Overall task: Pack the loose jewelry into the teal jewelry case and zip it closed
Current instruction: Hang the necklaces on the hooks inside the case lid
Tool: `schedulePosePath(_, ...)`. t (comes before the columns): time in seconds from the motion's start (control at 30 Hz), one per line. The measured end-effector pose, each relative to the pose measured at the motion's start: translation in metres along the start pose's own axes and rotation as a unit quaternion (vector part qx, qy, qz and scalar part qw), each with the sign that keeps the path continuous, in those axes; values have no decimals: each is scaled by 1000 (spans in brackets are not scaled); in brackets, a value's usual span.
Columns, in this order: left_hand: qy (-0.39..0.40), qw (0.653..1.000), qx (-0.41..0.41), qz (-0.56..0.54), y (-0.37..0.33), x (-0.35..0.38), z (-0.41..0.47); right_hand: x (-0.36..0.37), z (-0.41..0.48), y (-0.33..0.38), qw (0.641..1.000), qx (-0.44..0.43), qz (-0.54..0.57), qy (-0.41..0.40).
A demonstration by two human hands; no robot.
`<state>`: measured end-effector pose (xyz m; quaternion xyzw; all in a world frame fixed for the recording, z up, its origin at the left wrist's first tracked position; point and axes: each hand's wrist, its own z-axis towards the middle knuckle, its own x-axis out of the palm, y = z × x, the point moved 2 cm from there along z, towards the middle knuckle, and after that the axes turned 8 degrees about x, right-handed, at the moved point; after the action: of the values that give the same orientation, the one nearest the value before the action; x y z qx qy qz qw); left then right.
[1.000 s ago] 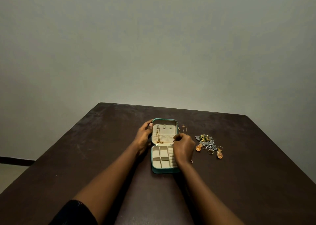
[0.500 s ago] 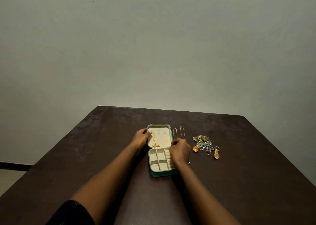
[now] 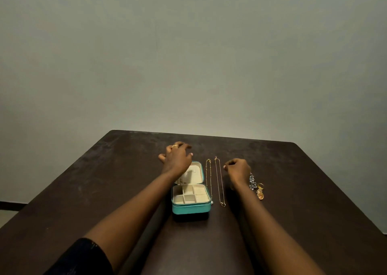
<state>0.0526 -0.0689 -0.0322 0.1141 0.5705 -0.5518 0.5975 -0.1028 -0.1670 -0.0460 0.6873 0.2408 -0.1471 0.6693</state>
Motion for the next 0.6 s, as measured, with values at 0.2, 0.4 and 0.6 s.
schedulePosePath(0.2, 105, 992, 37, 61, -33, 29, 32, 6, 34, 1, 997, -27, -67, 26)
schedulePosePath(0.4, 157, 976, 46, 147, -40, 63, 61, 21, 52, 0, 987, -46, -153, 35)
schedulePosePath(0.6, 184, 962, 65, 190, -45, 85, 83, 37, 63, 2, 978, -44, -205, -8)
